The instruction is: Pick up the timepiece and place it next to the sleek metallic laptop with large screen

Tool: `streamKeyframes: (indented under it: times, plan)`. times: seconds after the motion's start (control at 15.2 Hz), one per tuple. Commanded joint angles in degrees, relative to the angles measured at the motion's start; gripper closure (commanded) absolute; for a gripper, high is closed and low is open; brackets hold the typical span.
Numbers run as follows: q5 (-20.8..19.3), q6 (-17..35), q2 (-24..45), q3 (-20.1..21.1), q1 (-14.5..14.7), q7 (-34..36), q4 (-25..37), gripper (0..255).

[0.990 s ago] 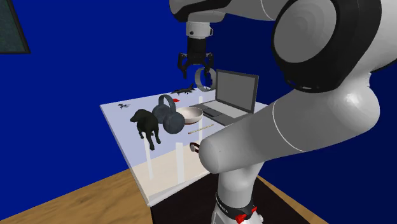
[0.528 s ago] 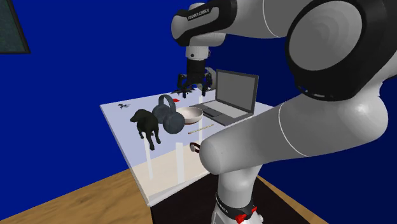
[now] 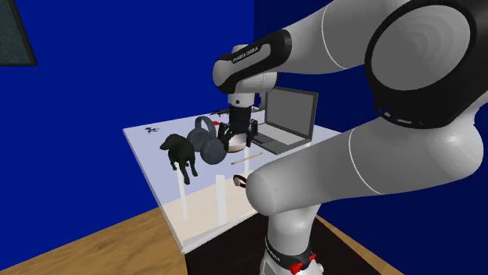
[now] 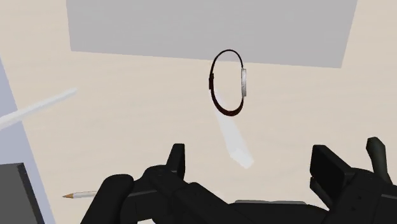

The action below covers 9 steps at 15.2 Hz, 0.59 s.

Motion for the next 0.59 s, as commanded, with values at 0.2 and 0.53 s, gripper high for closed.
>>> streamKeyframes:
  times: [0.2, 0.53]
  plan:
    - [0.58, 4.91, 0.03, -1.36, 1.78, -3.6, -7.64, 0]
    - [0.67, 9.91, 2.0, -1.47, 2.03, -3.67, -10.67, 0]
